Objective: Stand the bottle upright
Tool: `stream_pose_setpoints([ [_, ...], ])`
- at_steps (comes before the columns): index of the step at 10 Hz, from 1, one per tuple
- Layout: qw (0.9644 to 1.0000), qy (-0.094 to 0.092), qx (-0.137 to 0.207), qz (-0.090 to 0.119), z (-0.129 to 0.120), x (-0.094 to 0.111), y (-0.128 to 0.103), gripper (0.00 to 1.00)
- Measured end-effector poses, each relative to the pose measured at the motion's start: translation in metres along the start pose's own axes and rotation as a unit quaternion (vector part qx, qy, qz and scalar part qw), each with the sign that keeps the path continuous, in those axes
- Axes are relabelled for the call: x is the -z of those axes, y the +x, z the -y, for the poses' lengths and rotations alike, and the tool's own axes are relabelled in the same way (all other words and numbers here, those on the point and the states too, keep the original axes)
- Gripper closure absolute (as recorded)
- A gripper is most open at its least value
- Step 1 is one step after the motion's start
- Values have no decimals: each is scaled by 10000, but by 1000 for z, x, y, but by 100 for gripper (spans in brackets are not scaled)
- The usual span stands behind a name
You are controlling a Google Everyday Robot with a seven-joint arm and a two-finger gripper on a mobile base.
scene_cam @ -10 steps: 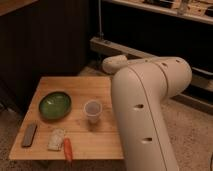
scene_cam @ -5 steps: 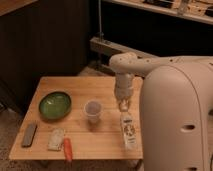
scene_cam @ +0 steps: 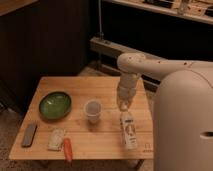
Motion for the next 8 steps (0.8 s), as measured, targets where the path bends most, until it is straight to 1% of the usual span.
stream_pose_setpoints([
  [1, 9999, -56, 89, 75, 0, 2, 0, 100],
  [3, 9988, -145, 364, 305, -8, 5, 0, 100],
  [4, 9978, -181, 459, 445, -10, 7, 1, 100],
  [5, 9959, -215, 560, 681, -15, 10, 2, 100],
  [6, 9949, -217, 588, 792, -16, 11, 4, 100],
  [7, 9946, -202, 587, 827, -16, 10, 4, 100],
  [8, 9934, -232, 663, 912, -24, 9, 2, 100],
])
